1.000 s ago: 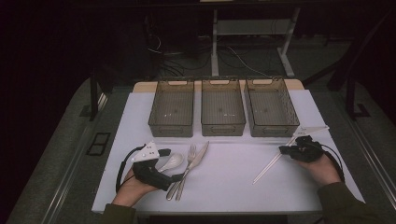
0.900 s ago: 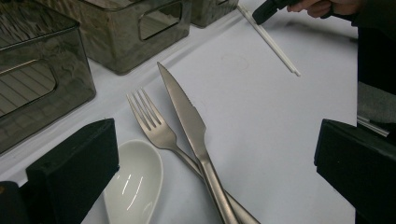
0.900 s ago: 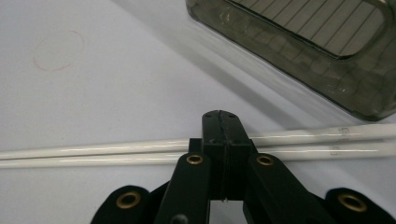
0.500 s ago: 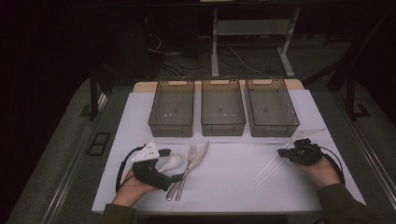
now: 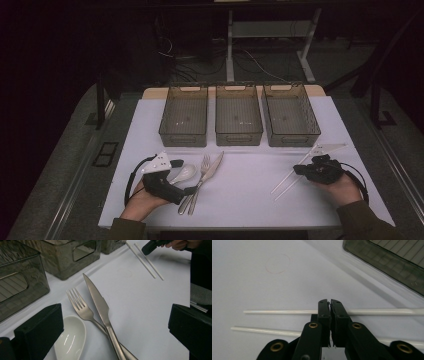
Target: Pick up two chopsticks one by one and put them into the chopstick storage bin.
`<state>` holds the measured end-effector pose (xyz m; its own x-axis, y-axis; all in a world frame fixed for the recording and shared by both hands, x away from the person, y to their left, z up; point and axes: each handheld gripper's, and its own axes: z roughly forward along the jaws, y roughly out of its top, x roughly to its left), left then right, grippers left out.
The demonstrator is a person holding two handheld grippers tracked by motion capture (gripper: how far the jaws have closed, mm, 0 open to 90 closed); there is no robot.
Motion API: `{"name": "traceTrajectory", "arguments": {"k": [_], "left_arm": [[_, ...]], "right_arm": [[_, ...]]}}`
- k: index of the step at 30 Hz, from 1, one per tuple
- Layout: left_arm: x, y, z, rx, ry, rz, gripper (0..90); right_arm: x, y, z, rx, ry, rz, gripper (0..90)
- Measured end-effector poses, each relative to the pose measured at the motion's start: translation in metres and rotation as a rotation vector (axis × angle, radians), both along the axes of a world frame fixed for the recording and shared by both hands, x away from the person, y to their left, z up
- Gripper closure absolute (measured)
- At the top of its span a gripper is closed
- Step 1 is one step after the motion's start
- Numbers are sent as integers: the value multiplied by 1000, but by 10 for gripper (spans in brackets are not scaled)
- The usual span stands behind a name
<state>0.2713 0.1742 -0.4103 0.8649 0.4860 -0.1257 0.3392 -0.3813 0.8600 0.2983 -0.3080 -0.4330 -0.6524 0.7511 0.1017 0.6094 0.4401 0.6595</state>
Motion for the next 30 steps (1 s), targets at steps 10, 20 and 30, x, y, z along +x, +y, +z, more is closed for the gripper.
{"name": "traceTrajectory", "arguments": {"k": [10, 20, 30], "left_arm": [[0, 1, 0, -5, 2, 5, 0], [0, 0, 0, -2, 1, 1, 0], [0, 0, -1, -2, 8, 0, 0]], "right_arm": [[-13, 18, 1, 32, 27, 87, 882], [-21, 51, -1, 38, 34, 178, 892], [-23, 74, -11, 1, 75, 245, 894]]}}
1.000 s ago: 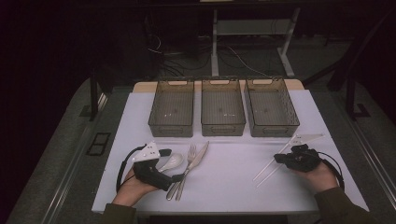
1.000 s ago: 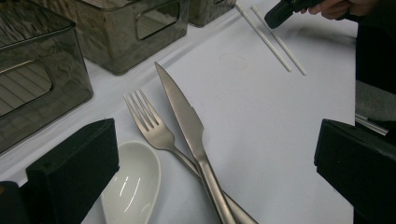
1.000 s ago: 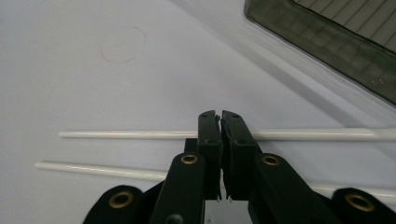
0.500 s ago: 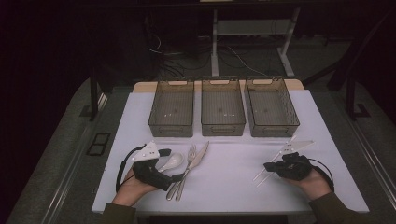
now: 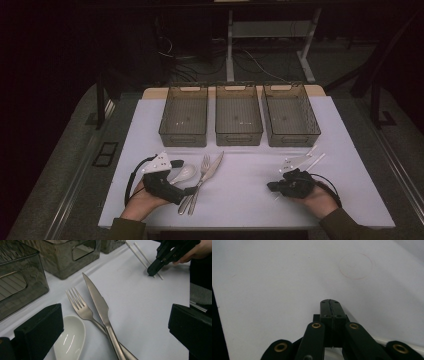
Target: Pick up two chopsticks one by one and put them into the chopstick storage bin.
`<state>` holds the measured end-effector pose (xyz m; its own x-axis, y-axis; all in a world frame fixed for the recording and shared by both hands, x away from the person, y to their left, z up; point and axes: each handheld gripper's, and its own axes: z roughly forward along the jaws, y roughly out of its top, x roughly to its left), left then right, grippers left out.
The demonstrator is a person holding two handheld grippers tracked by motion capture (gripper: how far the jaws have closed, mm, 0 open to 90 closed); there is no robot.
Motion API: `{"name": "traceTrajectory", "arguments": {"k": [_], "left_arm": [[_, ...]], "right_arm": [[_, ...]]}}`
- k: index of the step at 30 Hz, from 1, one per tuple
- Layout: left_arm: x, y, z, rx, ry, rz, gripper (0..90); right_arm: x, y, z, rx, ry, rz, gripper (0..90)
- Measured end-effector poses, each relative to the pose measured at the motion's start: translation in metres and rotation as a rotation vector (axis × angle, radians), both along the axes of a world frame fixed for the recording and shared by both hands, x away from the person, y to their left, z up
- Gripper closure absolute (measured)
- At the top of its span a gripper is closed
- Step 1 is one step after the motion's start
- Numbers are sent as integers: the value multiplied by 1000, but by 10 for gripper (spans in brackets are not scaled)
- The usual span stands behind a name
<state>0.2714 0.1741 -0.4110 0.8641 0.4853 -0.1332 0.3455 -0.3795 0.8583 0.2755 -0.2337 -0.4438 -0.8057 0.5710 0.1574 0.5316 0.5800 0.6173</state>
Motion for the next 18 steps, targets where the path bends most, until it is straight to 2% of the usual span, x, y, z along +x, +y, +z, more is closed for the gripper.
{"name": "traceTrajectory", "arguments": {"k": [8, 18], "left_arm": [[0, 1, 0, 1, -1, -1, 0], [0, 0, 0, -1, 0, -2, 0]], "right_arm": [[-8, -5, 1, -10, 22, 6, 894], [-27, -23, 3, -25, 30, 3, 894]]}}
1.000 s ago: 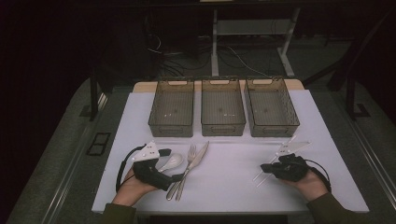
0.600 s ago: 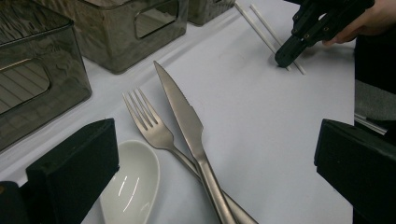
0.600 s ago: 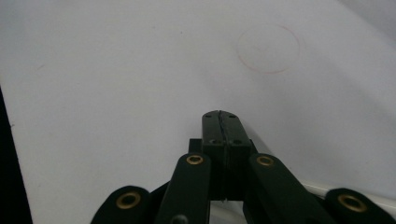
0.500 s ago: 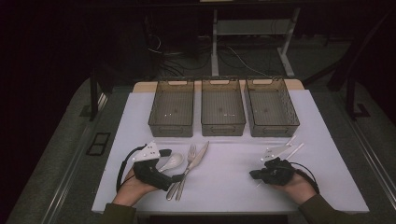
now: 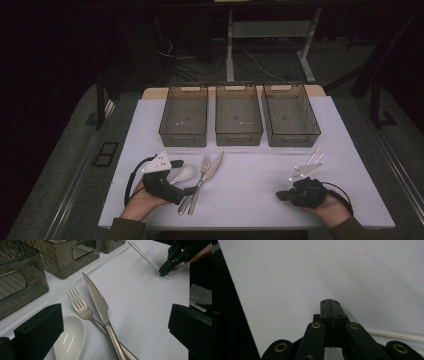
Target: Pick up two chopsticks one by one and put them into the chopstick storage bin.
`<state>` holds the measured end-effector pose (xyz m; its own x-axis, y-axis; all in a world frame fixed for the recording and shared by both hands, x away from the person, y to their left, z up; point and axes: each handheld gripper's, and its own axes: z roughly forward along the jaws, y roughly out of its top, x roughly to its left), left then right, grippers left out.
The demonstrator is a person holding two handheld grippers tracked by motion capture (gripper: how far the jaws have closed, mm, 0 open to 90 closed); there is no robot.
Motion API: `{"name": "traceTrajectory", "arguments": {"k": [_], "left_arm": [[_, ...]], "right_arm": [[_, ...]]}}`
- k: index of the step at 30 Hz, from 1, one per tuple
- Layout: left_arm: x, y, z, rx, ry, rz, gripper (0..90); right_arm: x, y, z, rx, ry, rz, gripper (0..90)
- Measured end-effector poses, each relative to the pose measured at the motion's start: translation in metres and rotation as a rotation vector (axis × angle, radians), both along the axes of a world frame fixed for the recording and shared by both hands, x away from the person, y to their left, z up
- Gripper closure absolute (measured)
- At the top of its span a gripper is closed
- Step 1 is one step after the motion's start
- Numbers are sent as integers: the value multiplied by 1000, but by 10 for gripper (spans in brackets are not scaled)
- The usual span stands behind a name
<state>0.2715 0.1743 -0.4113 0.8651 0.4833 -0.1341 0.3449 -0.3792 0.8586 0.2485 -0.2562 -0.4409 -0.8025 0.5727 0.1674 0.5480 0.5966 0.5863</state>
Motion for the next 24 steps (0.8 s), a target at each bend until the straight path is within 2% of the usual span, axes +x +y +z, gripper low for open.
{"name": "traceTrajectory", "arguments": {"k": [9, 11, 13, 14, 15, 16, 18, 21, 24], "left_arm": [[0, -1, 0, 2, 3, -5, 0], [1, -2, 0, 3, 2, -6, 0], [0, -1, 0, 2, 2, -5, 0], [0, -1, 0, 2, 2, -5, 0], [0, -1, 0, 2, 2, -7, 0], [1, -1, 0, 3, 1, -6, 0], [1, -1, 0, 3, 1, -6, 0], [1, -1, 0, 3, 0, -7, 0], [1, -1, 0, 3, 1, -6, 0]], "right_arm": [[-10, -19, 0, 0, 1, -33, 894], [-10, -22, 1, 7, -15, -57, 883], [-8, -32, 8, 43, -43, -116, 860], [-8, -32, 8, 43, -43, -116, 860], [-5, -48, 15, 69, -74, -186, 882], [-3, -58, 16, 64, -88, -215, 892], [1, -76, 17, 46, -87, -293, 894], [9, -102, 14, 2, -97, -374, 894], [17, -121, 10, -37, -87, -434, 894]]}}
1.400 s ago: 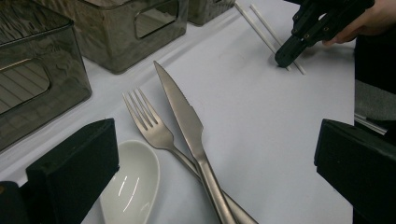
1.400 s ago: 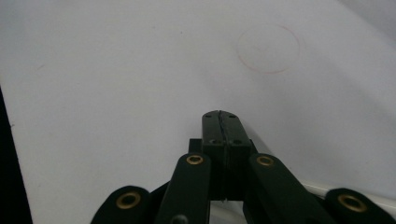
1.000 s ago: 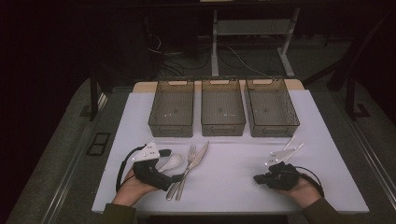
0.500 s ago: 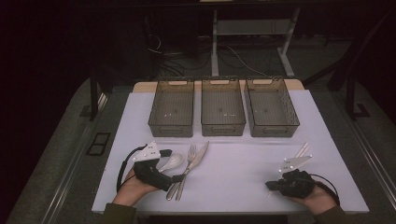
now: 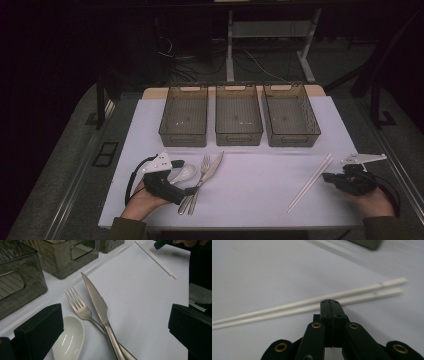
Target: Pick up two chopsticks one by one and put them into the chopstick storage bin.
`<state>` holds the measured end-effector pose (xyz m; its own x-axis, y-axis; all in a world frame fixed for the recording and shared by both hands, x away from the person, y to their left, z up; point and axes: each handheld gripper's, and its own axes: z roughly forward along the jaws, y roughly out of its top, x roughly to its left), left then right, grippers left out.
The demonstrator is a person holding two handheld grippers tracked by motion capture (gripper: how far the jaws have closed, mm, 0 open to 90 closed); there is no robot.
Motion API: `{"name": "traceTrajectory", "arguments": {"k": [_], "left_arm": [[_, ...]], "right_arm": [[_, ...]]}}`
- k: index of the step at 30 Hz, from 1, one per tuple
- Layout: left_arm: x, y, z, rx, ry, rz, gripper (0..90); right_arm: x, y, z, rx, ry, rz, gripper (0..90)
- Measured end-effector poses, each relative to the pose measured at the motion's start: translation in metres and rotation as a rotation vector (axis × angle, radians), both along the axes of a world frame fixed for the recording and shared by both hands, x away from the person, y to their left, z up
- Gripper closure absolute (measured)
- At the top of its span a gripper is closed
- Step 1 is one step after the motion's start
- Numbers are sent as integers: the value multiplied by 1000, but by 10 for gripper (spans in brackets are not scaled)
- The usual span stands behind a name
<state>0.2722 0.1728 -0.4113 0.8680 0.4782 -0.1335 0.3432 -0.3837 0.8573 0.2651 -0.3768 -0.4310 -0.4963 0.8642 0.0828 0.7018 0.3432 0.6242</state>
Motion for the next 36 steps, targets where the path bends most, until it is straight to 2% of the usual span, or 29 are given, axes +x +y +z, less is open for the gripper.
{"name": "traceTrajectory", "arguments": {"k": [6, 13, 23, 36], "left_arm": [[0, 0, -1, 2, 4, 1, 0], [0, 0, -1, 2, 4, 1, 0], [0, -1, -1, -4, 4, 3, 0], [0, -1, -1, 0, 3, -2, 0]], "right_arm": [[19, -19, -9, -41, 1, -82, 894], [41, -27, -14, -19, -6, -135, 894], [60, -24, -15, -12, -18, -127, 895], [83, -8, -16, -19, -31, -91, 895]]}}
